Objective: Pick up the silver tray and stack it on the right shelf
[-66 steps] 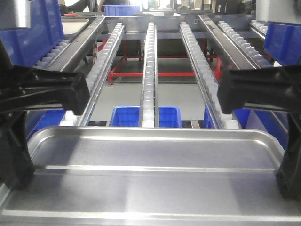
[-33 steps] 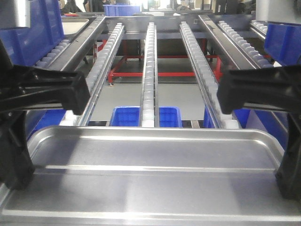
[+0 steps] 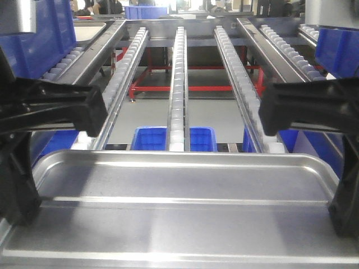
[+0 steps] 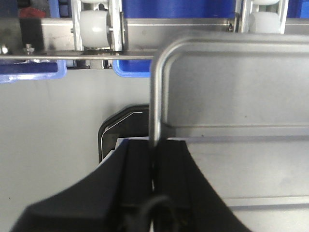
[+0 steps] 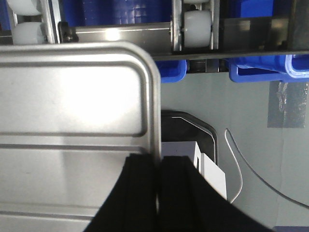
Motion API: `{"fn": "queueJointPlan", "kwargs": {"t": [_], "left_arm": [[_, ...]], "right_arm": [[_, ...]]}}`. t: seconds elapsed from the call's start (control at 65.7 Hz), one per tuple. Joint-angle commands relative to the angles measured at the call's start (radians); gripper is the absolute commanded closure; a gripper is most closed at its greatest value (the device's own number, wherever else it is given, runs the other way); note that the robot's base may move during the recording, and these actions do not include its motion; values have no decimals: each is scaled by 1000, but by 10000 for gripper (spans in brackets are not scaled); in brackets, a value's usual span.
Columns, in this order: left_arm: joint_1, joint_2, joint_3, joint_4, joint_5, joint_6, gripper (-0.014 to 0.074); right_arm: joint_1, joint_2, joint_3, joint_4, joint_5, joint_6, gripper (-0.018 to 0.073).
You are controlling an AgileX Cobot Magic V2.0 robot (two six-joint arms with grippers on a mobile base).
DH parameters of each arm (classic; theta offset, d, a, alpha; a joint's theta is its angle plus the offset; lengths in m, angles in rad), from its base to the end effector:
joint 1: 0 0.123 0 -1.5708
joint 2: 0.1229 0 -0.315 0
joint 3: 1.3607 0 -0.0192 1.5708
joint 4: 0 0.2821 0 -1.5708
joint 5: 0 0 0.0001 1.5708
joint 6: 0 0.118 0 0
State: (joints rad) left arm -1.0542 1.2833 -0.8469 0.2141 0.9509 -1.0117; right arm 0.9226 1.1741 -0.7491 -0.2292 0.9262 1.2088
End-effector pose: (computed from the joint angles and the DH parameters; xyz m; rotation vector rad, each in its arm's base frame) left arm 0.1423 -0.2092 0.2436 0.2031 2.8268 -0.1919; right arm 0.1522 0.1654 0.2407 0.2473 2.7956 0.2399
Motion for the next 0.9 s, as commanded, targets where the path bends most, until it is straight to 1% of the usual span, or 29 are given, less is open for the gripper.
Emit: {"fn": "queueJointPlan", "kwargs": {"t": [0.0,0.883], "left_arm": [[-7,-27,-27,21,23,8,697],[-7,-27,-27,21,23,8,697]], "right_arm": [[-4,-17,-25,-50,6,-7,487],[-4,-17,-25,-50,6,-7,487]]}}
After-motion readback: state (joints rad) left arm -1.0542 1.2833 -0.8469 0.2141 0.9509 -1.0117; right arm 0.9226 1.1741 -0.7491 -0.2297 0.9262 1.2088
